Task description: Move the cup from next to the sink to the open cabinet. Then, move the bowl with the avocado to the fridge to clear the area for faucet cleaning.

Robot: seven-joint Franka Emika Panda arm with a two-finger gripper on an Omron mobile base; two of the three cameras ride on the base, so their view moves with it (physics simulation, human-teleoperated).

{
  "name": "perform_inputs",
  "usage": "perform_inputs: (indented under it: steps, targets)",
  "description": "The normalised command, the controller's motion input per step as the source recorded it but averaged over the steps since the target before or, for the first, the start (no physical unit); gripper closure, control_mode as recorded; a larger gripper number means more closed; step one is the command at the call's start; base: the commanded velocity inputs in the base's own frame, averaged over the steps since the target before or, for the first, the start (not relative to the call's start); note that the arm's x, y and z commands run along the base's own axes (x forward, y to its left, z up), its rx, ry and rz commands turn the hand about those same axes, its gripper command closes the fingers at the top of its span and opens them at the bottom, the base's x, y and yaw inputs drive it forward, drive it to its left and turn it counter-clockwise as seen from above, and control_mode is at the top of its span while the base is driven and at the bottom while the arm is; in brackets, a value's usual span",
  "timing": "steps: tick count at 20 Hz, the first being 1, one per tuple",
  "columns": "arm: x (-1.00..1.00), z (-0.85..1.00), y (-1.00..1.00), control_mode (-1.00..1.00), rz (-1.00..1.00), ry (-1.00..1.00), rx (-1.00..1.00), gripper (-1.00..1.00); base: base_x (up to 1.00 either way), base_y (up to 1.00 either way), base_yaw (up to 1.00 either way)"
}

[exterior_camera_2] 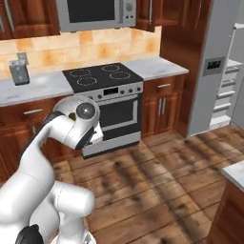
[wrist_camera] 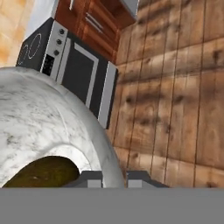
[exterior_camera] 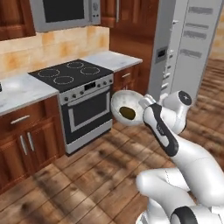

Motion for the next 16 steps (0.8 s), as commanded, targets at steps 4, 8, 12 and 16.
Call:
perform_inputs:
  steps: [4, 8, 12, 16]
  targets:
    - [0.0, 0.0, 0.0, 1.0, 0.0, 0.0, 0.0, 1.0, 1.0, 0.36, -0.2]
    - [0.0, 0.0, 0.0, 1.0, 0.0, 0.0, 0.0, 1.0, 1.0, 0.11, -0.32]
    - [0.0, 0.0, 0.0, 1.0, 0.0, 0.0, 0.0, 1.0, 1.0, 0.0, -0.48]
    - [0.0, 0.0, 0.0, 1.0, 0.0, 0.0, 0.0, 1.0, 1.0, 0.0, -0.44]
